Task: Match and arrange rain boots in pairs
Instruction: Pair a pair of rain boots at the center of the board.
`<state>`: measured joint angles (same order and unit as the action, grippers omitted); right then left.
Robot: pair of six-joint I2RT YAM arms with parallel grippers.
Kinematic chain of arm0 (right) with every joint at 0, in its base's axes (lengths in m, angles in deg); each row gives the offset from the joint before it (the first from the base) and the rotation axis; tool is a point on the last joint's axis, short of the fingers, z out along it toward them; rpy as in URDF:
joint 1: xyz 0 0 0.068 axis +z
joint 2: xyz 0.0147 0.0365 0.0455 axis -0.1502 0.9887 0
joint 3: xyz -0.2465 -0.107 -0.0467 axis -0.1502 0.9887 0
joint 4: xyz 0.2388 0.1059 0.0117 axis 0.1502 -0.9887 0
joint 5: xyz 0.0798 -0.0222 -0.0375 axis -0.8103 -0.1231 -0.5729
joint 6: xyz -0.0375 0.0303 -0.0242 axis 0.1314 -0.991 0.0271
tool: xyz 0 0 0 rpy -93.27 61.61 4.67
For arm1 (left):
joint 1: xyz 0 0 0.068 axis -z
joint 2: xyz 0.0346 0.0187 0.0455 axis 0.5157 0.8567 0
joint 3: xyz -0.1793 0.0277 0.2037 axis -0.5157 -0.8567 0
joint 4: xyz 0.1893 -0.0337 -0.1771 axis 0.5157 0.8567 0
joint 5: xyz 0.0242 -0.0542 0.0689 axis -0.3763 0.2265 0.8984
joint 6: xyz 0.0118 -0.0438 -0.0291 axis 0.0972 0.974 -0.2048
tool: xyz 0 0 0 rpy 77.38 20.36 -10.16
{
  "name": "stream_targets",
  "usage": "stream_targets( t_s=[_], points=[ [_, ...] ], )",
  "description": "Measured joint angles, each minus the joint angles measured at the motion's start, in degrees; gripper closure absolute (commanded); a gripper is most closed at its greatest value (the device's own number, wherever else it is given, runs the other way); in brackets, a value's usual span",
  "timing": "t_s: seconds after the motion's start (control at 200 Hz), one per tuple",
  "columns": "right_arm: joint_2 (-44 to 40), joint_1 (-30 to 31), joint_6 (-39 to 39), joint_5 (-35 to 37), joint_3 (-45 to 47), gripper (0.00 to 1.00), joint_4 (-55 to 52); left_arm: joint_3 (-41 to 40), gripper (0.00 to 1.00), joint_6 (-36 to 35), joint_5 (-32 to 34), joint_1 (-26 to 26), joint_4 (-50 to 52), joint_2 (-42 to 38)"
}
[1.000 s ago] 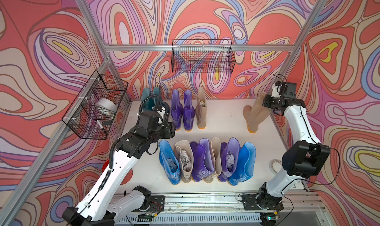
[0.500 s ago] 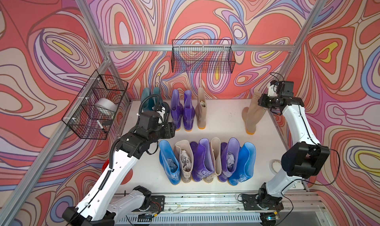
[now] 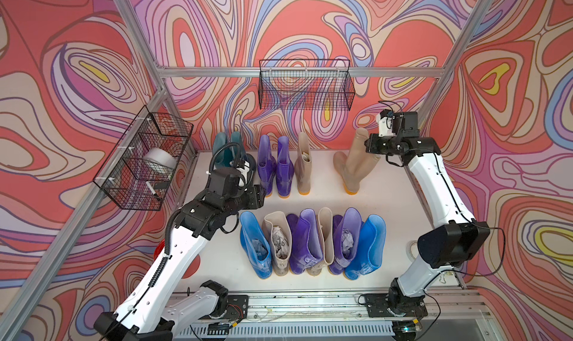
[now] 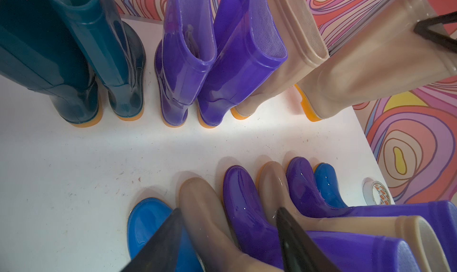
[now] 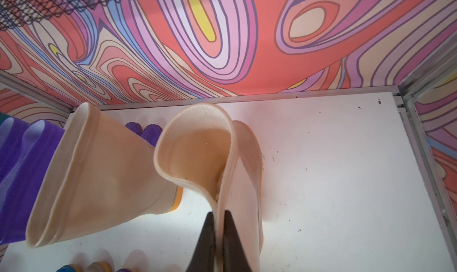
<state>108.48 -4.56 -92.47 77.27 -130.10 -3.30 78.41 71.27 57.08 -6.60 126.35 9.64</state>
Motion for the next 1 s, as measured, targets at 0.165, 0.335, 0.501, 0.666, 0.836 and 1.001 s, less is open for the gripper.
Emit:
stream_targets(
  t_s=[0.165, 0.335, 0.501, 0.666, 0.836, 1.001],
  points=[
    [0.94, 3.28, -1.46, 1.33, -1.29, 1.00, 0.11, 0.00, 0.37, -0.02, -0.20, 0.00, -0.02, 0.00],
    [4.31, 7.13, -2.64, 3.15, -3.17, 1.00, 0.55, 0.00, 0.37, -0.02, -0.46, 0.00, -0.02, 0.00],
    [8.20, 9.97, -3.58, 5.31, -4.04, 1.00, 0.96, -0.09, 0.37, -0.04, -0.68, 0.00, -0.22, 0.00],
    [10.51, 12.02, -4.70, 6.84, -4.37, 1.00, 1.42, -0.26, 0.37, -0.26, -0.85, 0.00, -0.24, -0.02],
    [11.37, 13.70, -6.32, 7.96, -5.95, 1.00, 2.47, -0.59, 0.37, -0.37, -0.87, 0.00, -0.24, -0.04],
    [13.81, 15.50, -7.54, 8.26, -8.31, 1.00, 3.37, -0.59, 0.37, -0.37, -0.85, 0.00, -0.24, -0.15]
  ],
)
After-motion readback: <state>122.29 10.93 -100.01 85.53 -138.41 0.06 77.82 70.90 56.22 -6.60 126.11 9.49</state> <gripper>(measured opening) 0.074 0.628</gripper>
